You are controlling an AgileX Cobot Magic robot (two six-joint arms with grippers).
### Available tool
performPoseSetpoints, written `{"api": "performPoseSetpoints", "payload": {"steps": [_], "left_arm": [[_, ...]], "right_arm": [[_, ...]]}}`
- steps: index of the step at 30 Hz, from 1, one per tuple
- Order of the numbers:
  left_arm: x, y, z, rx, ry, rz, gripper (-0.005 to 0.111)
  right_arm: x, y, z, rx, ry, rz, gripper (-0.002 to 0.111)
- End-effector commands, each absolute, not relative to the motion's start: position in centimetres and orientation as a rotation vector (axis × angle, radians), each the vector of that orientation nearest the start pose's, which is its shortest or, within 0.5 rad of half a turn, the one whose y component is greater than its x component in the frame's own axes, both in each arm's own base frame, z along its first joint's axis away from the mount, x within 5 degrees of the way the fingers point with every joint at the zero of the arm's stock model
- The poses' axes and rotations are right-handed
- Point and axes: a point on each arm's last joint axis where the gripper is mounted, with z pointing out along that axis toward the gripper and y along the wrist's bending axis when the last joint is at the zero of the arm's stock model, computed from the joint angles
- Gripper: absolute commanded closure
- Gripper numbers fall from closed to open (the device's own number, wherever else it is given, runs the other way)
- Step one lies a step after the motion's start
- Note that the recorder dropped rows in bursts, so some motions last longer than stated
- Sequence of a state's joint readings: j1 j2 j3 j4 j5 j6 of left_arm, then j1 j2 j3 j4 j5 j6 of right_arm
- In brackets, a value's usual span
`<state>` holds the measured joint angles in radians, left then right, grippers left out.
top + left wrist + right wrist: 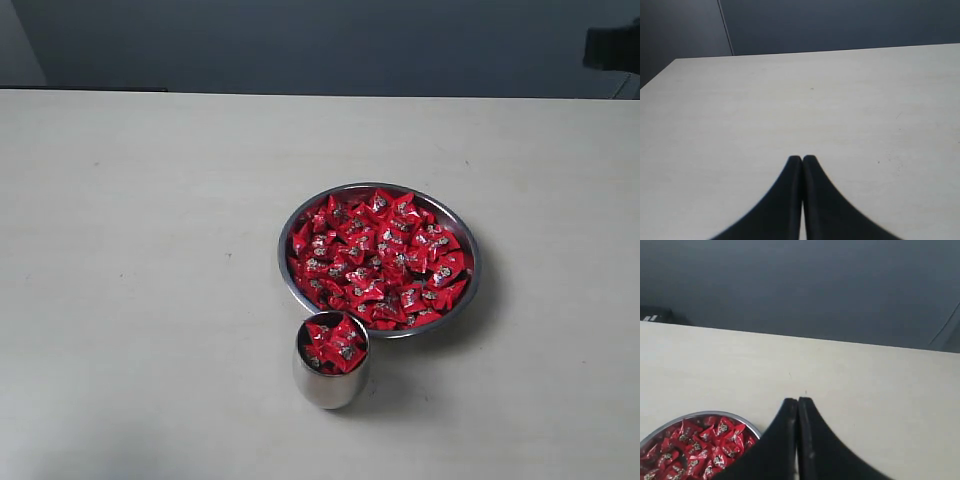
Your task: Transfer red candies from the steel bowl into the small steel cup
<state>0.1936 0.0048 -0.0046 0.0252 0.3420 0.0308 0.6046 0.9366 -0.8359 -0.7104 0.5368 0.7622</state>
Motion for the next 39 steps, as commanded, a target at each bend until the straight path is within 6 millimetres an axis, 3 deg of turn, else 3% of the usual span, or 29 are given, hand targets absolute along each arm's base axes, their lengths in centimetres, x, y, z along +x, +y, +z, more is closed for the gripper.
{"api": "performPoseSetpoints", "payload": {"steps": [1,11,15,17,22,28,33,39], "left_arm": [[5.3,1.1,18.3,-0.126,1.817,0.179,0.106],[5.3,1.1,18.3,-0.126,1.817,0.179,0.106],[5.3,1.1,18.3,-0.126,1.817,0.179,0.106],[5.3,1.1,18.3,-0.126,1.817,0.179,0.106],[5.3,1.1,18.3,-0.126,1.817,0.179,0.106],[5.3,1.1,18.3,-0.126,1.817,0.179,0.106],[5.3,1.1,18.3,-0.126,1.817,0.179,0.106],[5.3,1.1,18.3,-0.126,1.817,0.179,0.106]], "right_arm": [[16.5,7.6,36.3,-0.229,1.933,0.146,0.109],[16.3,6.3,36.4,-0.237,1.942,-0.023,0.109],[15.6,3.2,37.1,-0.001,1.917,0.033,0.109],[14.8,2.1,37.1,0.036,1.892,0.035,0.109],[9.8,-0.7,34.6,0.126,1.806,-0.031,0.109],[6.5,-1.1,31.2,0.134,1.680,-0.019,0.109],[5.1,-1.1,30.8,0.128,1.601,-0.003,0.109],[5.0,-1.2,30.5,0.144,1.629,-0.008,0.109]]}}
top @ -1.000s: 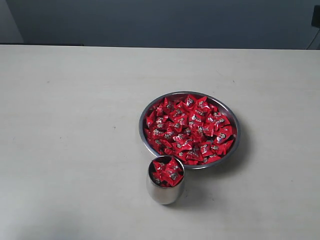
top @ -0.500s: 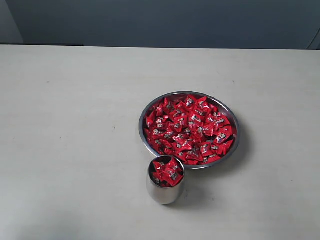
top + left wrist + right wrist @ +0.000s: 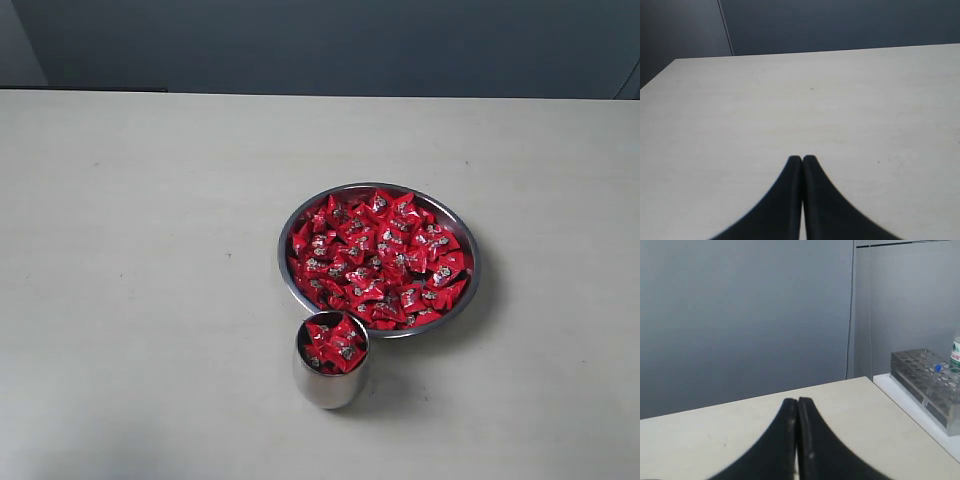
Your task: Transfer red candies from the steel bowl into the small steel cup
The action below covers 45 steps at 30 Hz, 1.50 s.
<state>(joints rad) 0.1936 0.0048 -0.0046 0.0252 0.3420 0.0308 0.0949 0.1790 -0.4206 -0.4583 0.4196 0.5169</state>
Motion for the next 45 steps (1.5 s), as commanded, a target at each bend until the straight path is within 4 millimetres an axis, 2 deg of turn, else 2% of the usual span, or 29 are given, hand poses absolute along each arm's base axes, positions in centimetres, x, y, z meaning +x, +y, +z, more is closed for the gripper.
{"api": "performPoseSetpoints", "payload": {"steps": [1,5,11,15,20,31,45], "left_arm": [[5.3,1.1,18.3,-0.126,1.817,0.179,0.106],[5.3,1.1,18.3,-0.126,1.817,0.179,0.106],[5.3,1.1,18.3,-0.126,1.817,0.179,0.106],[5.3,1.1,18.3,-0.126,1.817,0.179,0.106],[5.3,1.1,18.3,-0.126,1.817,0.179,0.106],[5.3,1.1,18.3,-0.126,1.817,0.179,0.106],[5.3,1.1,18.3,-0.126,1.817,0.179,0.106]], "right_arm": [[5.1,-1.2,30.2,0.145,1.638,-0.004,0.109],[5.6,-0.6,28.5,0.061,1.690,0.009,0.109],[6.5,0.1,24.2,-0.060,1.731,0.000,0.109],[6.1,0.1,21.6,-0.098,1.728,-0.019,0.109],[5.5,0.1,19.4,-0.095,1.722,-0.018,0.109],[5.3,-0.4,18.1,0.006,1.846,-0.053,0.109],[5.3,-0.4,18.1,0.022,1.840,-0.044,0.109]]}}
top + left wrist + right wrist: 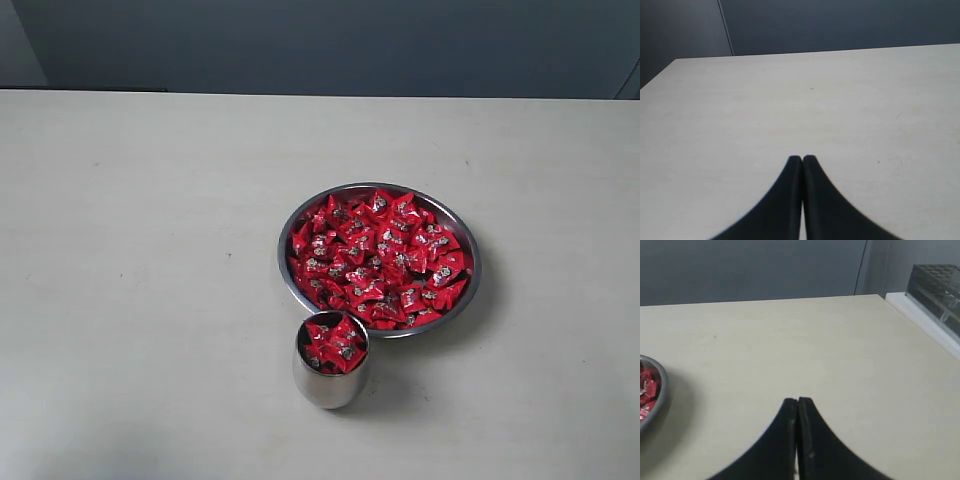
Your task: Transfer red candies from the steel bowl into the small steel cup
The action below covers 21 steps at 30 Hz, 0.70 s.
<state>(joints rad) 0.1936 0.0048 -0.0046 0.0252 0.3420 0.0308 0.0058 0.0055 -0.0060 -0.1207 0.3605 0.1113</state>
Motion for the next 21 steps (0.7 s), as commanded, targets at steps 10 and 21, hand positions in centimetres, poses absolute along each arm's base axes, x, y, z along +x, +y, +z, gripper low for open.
{"api": "performPoseSetpoints", "payload": {"steps": [10,21], "left_arm": [[5.26,1.08,18.30,-0.126,1.817,0.179,0.106],[5.26,1.08,18.30,-0.126,1.817,0.179,0.106]], "right_arm": [[5.31,-0.34,18.09,0.033,1.842,-0.029,0.109],[5.31,-0.20,18.08,0.059,1.842,0.012,0.109]]}}
